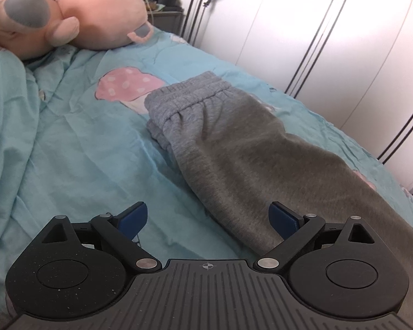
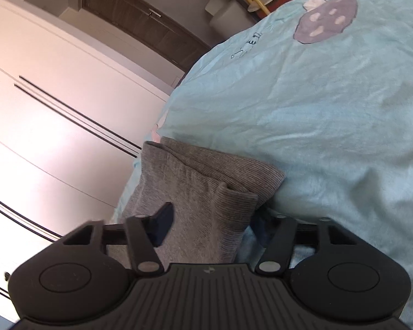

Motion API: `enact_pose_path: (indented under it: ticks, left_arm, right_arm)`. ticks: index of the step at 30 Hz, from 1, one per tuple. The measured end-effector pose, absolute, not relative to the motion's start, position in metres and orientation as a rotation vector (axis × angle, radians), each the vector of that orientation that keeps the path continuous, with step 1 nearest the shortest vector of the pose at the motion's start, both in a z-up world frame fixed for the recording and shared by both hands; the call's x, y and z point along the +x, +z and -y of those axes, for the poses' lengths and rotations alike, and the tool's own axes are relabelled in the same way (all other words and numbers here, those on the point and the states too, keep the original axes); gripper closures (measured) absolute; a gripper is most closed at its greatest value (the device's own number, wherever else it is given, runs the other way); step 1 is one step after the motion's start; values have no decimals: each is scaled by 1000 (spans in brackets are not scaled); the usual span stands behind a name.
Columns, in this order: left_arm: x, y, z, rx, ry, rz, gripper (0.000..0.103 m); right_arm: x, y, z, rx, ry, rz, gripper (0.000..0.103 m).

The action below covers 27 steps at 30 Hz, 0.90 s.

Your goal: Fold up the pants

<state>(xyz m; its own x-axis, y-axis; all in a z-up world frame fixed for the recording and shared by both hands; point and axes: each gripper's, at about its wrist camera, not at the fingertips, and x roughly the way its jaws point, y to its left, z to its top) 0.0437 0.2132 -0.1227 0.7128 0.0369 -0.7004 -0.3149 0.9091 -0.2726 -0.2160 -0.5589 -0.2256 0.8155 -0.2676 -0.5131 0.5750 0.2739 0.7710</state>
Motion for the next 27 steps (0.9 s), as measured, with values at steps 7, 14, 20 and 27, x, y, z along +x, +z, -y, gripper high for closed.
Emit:
enact_pose_path:
  ticks: [7, 14, 20, 27]
  left_arm:
    - [44, -124, -211, -374, 207, -767, 5]
    - [44, -127, -215, -385, 240, -789, 5]
    - [44, -127, -214, -385, 235, -788, 5]
    - [46, -127, -214, -397, 223, -787, 5]
  right_arm:
    - [-215, -232, 562, 1149, -582, -309, 85]
    - [-207, -228, 559, 1115, -590, -323, 81]
    - [-198, -225, 558, 1082, -599, -353, 82]
    - [-199, -222, 556, 1087, -622, -347, 90]
